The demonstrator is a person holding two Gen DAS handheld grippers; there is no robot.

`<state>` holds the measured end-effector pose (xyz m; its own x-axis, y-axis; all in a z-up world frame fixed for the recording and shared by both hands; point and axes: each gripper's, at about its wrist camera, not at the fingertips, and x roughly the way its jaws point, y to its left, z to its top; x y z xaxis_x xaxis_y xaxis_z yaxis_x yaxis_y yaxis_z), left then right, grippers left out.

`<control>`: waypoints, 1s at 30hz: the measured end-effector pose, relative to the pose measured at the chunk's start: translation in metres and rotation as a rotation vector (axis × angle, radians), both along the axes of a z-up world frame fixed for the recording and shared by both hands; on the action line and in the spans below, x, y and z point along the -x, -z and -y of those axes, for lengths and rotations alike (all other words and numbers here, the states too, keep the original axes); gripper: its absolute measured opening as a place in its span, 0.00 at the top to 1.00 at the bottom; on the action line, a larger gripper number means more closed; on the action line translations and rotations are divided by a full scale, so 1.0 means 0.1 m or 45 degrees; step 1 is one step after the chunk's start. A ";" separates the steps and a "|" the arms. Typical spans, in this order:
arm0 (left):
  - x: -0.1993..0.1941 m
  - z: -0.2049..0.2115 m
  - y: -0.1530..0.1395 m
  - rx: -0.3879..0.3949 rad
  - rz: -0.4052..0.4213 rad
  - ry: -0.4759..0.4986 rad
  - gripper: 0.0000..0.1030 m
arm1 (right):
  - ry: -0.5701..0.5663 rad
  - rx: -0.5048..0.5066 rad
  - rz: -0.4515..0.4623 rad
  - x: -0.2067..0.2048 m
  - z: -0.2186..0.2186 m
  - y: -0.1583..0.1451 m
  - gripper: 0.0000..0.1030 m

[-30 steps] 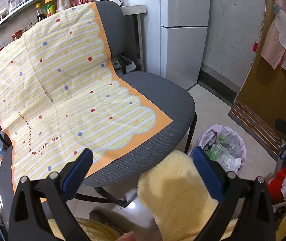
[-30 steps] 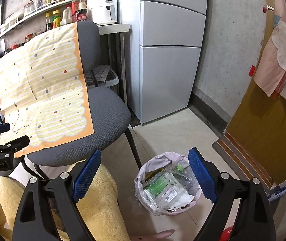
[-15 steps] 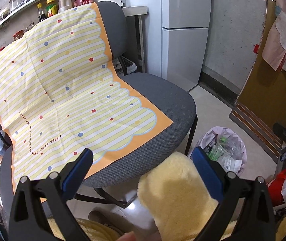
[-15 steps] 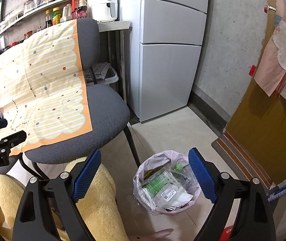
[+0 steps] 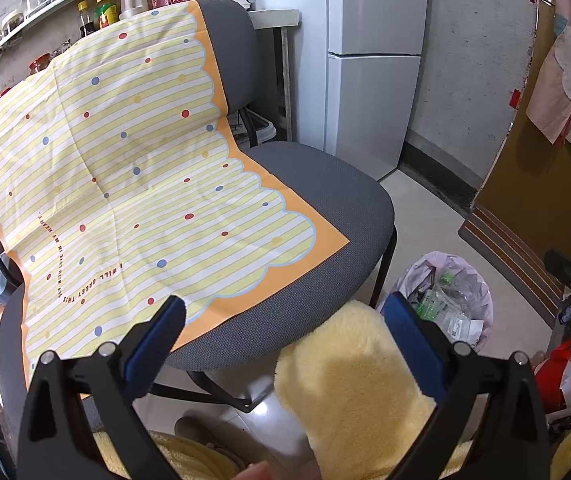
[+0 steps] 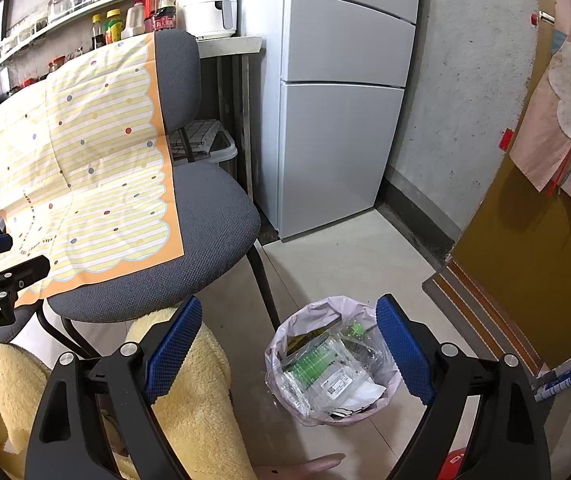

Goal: Collect trash

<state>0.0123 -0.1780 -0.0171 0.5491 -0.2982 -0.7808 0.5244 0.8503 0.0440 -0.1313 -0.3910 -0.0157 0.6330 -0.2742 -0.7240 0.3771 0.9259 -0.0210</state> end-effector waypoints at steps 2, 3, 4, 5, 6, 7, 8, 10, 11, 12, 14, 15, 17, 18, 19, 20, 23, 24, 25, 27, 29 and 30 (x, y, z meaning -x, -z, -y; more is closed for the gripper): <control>0.00 0.00 0.00 0.002 0.003 -0.001 0.06 | 0.000 -0.001 0.001 0.00 0.00 0.00 0.14; 0.00 -0.01 0.00 0.002 0.003 -0.002 0.06 | 0.000 -0.002 0.002 0.00 0.00 0.00 0.14; -0.01 -0.01 0.00 0.003 0.003 -0.003 0.06 | 0.000 -0.001 0.001 0.00 0.00 0.00 0.14; -0.01 -0.02 0.00 0.004 0.003 -0.005 0.06 | -0.001 -0.001 0.001 0.00 0.00 0.00 0.14; -0.01 -0.02 0.00 0.004 0.003 -0.002 0.06 | -0.001 -0.002 0.001 0.00 0.01 0.00 0.14; -0.01 -0.02 0.00 0.003 0.003 -0.001 0.06 | -0.001 -0.003 0.000 0.00 0.01 0.01 0.14; -0.01 -0.02 0.00 0.004 0.002 -0.004 0.06 | -0.002 -0.003 -0.001 0.00 0.00 0.01 0.14; -0.01 -0.02 0.00 0.005 -0.001 -0.008 0.06 | -0.001 -0.003 -0.006 -0.01 0.01 0.01 0.14; -0.02 -0.02 0.00 0.005 -0.003 -0.011 0.06 | 0.000 -0.004 -0.007 -0.01 0.01 0.02 0.14; -0.01 -0.02 0.00 0.007 -0.005 -0.014 0.06 | -0.001 -0.005 -0.007 -0.01 0.01 0.02 0.14; -0.01 -0.02 0.00 0.006 -0.007 -0.020 0.06 | 0.000 -0.003 -0.007 -0.01 0.01 0.01 0.14; -0.01 -0.02 0.01 0.006 -0.007 -0.021 0.06 | -0.001 -0.003 -0.007 -0.01 0.01 0.02 0.14; -0.01 -0.02 0.00 0.007 -0.008 -0.026 0.06 | 0.001 -0.005 -0.008 -0.02 0.00 0.02 0.14; -0.02 -0.02 0.01 0.008 -0.008 -0.027 0.06 | 0.002 -0.004 -0.010 -0.02 0.01 0.02 0.14; -0.02 -0.02 0.01 0.009 -0.008 -0.029 0.06 | 0.003 -0.004 -0.011 -0.02 0.00 0.02 0.14; -0.02 -0.02 0.01 0.009 -0.009 -0.029 0.06 | 0.003 -0.005 -0.011 -0.02 0.00 0.03 0.14; -0.02 -0.03 0.01 0.006 -0.010 -0.027 0.06 | 0.002 -0.005 -0.012 -0.02 0.01 0.03 0.14; -0.02 -0.03 0.01 0.007 -0.011 -0.028 0.06 | 0.003 -0.005 -0.012 -0.02 0.01 0.03 0.14; -0.02 -0.03 0.01 0.006 -0.011 -0.027 0.06 | 0.003 -0.006 -0.012 -0.02 0.01 0.03 0.14; -0.01 -0.02 0.01 0.006 -0.010 -0.030 0.06 | 0.002 -0.005 -0.013 -0.02 0.01 0.03 0.14; -0.02 -0.02 0.02 0.007 -0.013 -0.029 0.06 | 0.003 -0.007 -0.012 -0.02 0.01 0.04 0.14; -0.01 -0.02 0.02 0.006 -0.013 -0.030 0.06 | 0.002 -0.007 -0.013 -0.02 0.01 0.04 0.14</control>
<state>0.0136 -0.1757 -0.0188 0.5483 -0.2889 -0.7848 0.5044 0.8628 0.0347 -0.1293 -0.3924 -0.0192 0.6253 -0.2716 -0.7316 0.3786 0.9253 -0.0199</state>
